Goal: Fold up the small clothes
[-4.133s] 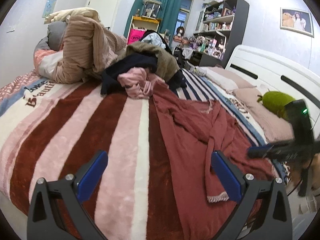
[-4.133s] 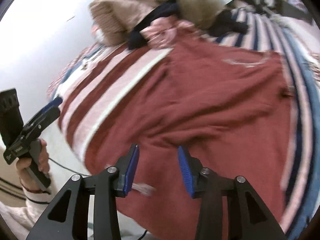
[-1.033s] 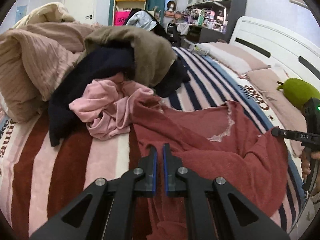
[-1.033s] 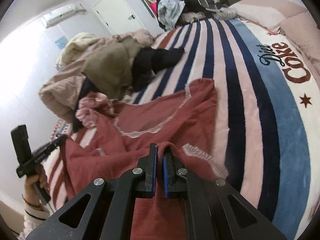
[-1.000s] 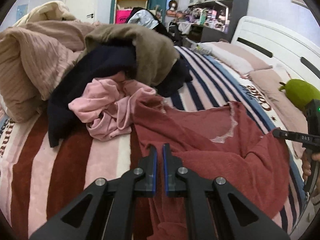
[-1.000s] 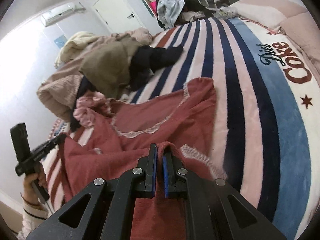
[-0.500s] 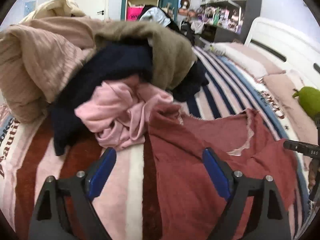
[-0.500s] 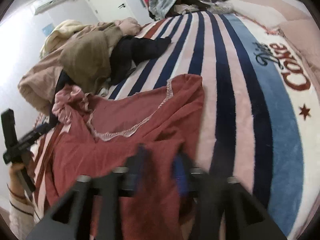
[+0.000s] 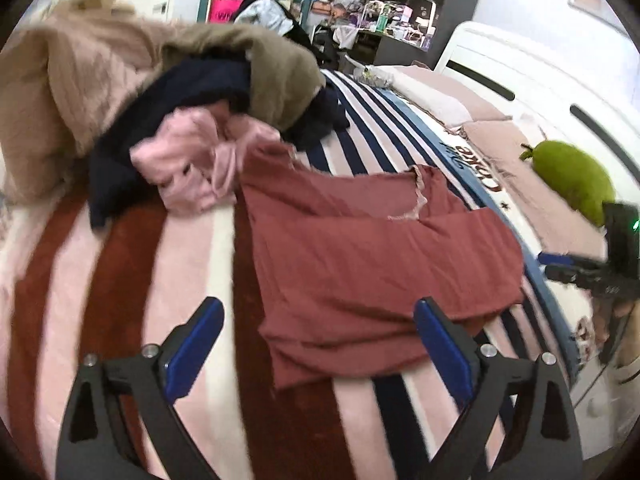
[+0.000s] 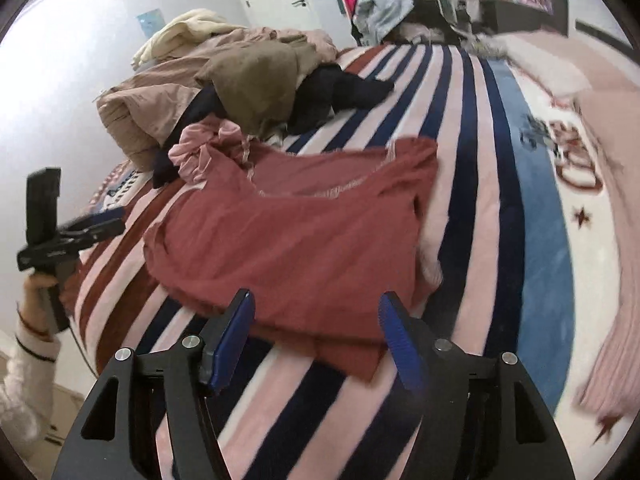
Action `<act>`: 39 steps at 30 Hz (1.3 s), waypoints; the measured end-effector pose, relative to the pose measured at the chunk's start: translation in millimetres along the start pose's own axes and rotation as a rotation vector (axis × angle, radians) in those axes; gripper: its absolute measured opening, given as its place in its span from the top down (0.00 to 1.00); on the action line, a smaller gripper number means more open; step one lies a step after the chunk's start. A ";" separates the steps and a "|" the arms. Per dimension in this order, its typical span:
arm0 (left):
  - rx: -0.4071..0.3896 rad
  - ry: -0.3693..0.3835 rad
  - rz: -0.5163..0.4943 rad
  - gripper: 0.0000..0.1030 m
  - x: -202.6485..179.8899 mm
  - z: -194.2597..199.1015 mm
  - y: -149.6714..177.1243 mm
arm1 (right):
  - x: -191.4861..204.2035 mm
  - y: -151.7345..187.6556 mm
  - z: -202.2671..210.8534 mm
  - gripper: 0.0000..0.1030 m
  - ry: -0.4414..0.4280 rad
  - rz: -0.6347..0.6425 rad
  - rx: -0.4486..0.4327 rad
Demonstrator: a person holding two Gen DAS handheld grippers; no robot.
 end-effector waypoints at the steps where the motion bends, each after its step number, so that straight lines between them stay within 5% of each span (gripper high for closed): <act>1: 0.009 0.018 0.020 0.08 1.9 -2.0 3.4 | -3.3 2.9 -1.1 0.42 0.002 -0.017 -0.003; 3: 0.028 0.030 0.045 0.10 4.6 -7.4 8.2 | -13.9 7.7 -6.5 0.42 0.025 -0.055 -0.002; 8: 0.074 0.090 0.123 0.35 7.8 -21.9 13.1 | -40.2 12.3 -26.3 0.41 0.004 -0.165 -0.012; 13: 0.094 0.073 0.136 0.63 8.4 -31.6 12.4 | -33.8 9.0 -36.1 0.44 -0.041 -0.171 -0.016; 15: 0.089 0.053 0.138 0.73 10.0 -33.3 11.5 | -29.7 6.1 -36.9 0.56 -0.030 -0.145 -0.017; 18: 0.079 0.043 0.145 0.90 14.2 -34.3 8.3 | -23.9 1.0 -38.7 0.89 -0.011 -0.109 -0.013; 22: 0.053 0.049 0.149 0.96 18.1 -30.4 0.6 | -15.7 -6.5 -34.4 0.96 0.022 -0.050 -0.038; 27: 0.061 0.081 0.102 0.93 11.0 -24.3 -8.2 | -9.6 -18.0 -21.5 0.97 0.018 -0.030 -0.084; 29: 0.054 0.073 0.032 0.57 2.2 -19.2 -8.9 | -6.3 -20.6 -18.9 0.97 0.029 -0.003 -0.075; 31: 0.029 0.018 -0.063 0.36 -7.3 -14.1 -7.5 | -2.7 -20.4 -18.5 0.94 0.043 0.032 -0.045; 33: 0.028 0.011 -0.138 0.32 -17.5 -12.2 -4.4 | -2.5 -18.9 -15.8 0.91 0.071 0.047 -0.032; 35: 0.039 0.045 -0.172 0.21 -25.5 -13.0 -1.7 | 0.0 -18.5 -9.3 0.61 0.108 0.078 -0.042; 39: 0.062 0.006 -0.299 0.14 -42.1 -22.6 7.9 | 11.1 -19.1 -0.4 0.54 0.113 0.127 -0.057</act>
Point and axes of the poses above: each gripper's, at about its wrist camera, not at the fingertips, and z roughly against the way its jaws point, x to its left, y to its underside, the point moved 5 cm from there along -z, roughly the way its jaws point, and after that the axes turned 6 degrees about z, right-handed, at the moved point
